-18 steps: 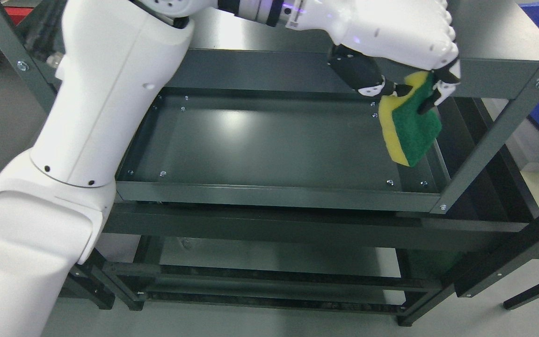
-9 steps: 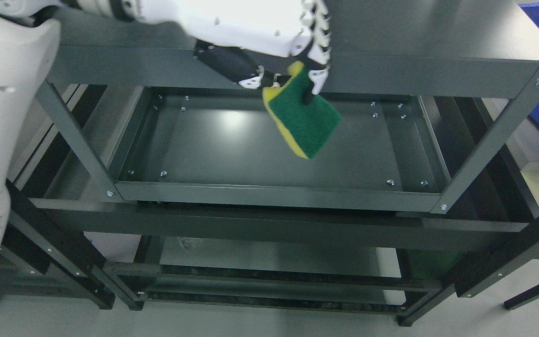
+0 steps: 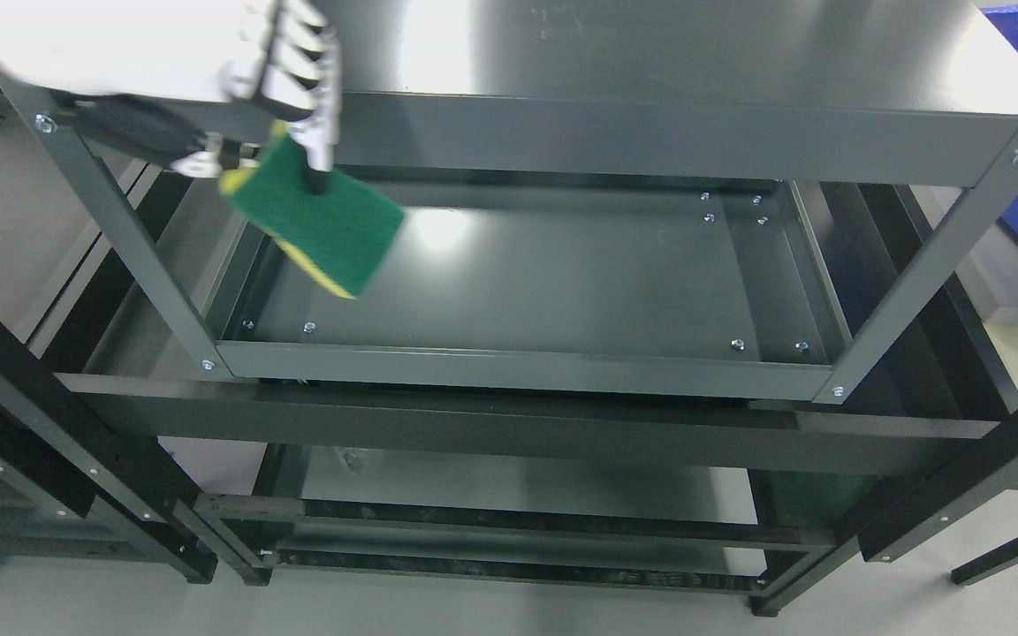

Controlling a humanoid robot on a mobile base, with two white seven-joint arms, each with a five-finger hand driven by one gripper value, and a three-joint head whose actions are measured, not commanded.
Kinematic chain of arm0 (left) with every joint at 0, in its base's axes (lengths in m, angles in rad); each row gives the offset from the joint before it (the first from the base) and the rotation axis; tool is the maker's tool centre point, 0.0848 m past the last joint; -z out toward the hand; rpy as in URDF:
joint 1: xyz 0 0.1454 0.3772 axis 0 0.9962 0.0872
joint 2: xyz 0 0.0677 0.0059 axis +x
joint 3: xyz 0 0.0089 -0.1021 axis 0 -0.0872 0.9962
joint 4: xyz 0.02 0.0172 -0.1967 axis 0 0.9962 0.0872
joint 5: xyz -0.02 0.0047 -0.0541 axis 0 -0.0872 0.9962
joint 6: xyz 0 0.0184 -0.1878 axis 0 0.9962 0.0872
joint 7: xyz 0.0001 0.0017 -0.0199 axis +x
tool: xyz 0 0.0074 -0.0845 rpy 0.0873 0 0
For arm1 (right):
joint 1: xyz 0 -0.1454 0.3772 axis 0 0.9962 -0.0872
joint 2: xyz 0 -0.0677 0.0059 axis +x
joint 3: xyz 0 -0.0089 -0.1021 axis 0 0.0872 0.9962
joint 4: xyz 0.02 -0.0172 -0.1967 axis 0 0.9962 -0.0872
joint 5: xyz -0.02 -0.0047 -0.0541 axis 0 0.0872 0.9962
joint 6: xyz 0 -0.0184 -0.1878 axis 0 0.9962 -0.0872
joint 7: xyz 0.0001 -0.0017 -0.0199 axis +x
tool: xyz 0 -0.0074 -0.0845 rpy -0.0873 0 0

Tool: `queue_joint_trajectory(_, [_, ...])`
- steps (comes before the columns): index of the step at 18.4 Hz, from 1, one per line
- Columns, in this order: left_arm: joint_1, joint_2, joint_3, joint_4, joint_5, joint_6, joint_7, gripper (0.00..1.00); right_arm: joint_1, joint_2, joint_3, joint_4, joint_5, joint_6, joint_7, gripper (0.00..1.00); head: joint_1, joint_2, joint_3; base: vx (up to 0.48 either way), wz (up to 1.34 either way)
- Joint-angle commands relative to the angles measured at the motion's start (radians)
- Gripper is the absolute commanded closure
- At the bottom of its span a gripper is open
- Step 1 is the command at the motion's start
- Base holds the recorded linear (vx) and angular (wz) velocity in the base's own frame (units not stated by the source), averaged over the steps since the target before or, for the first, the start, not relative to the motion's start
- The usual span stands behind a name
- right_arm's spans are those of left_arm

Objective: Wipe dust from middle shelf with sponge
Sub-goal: 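Sweep the sponge across the middle shelf surface away from the shelf post, then sweep the sponge back across the middle shelf toward the far post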

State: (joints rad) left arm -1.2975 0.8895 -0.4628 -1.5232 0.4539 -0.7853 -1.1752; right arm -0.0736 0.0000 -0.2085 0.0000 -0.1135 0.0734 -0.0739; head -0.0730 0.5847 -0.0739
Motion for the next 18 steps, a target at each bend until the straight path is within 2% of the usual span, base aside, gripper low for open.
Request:
queue_joint_trajectory(1, [0.087, 0.487, 0.05, -0.043, 0.117, 0.0, 0.008, 1.0, 0.0, -0.017, 0.0, -0.017, 0.0, 0.003, 0.0, 0.0, 0.0, 0.0, 0.0, 0.0, 0.0])
queue_joint_trajectory(4, [0.084, 0.433, 0.047, -0.041, 0.066, 0.0, 0.043, 1.0, 0.0, -0.017, 0.0, -0.017, 0.0, 0.003, 0.0, 0.0, 0.0, 0.0, 0.0, 0.0, 0.0])
queue_joint_trajectory(6, [0.07, 0.315, 0.049, -0.043, -0.004, 0.0, 0.071, 1.0, 0.0, -0.017, 0.0, -0.017, 0.0, 0.003, 0.0, 0.0, 0.0, 0.0, 0.0, 0.0, 0.0])
queue_joint_trajectory(8, [0.029, 0.148, 0.052, -0.043, -0.078, 0.0, 0.071, 1.0, 0.0, -0.017, 0.0, -0.017, 0.0, 0.003, 0.0, 0.0, 0.0, 0.0, 0.0, 0.0, 0.0])
queue_joint_trajectory(11, [0.001, -0.16, 0.05, -0.043, -0.219, 0.0, 0.066, 1.0, 0.0, -0.017, 0.0, -0.017, 0.0, 0.003, 0.0, 0.0, 0.0, 0.0, 0.0, 0.0, 0.0])
queue_joint_trajectory(13, [0.001, -0.338, 0.047, -0.041, -0.276, 0.052, 0.065, 1.0, 0.0, -0.017, 0.0, -0.017, 0.0, 0.003, 0.0, 0.0, 0.0, 0.0, 0.0, 0.0, 0.0])
queue_joint_trajectory(15, [0.003, -0.478, 0.05, -0.031, -0.345, 0.11, 0.065, 1.0, 0.0, -0.017, 0.0, -0.017, 0.0, 0.003, 0.0, 0.0, 0.0, 0.0, 0.0, 0.0, 0.0])
queue_joint_trajectory(18, [0.0, -0.671, 0.055, 0.027, -0.461, 0.133, 0.066, 1.0, 0.0, -0.017, 0.0, -0.017, 0.0, 0.003, 0.0, 0.0, 0.0, 0.0, 0.0, 0.0, 0.0])
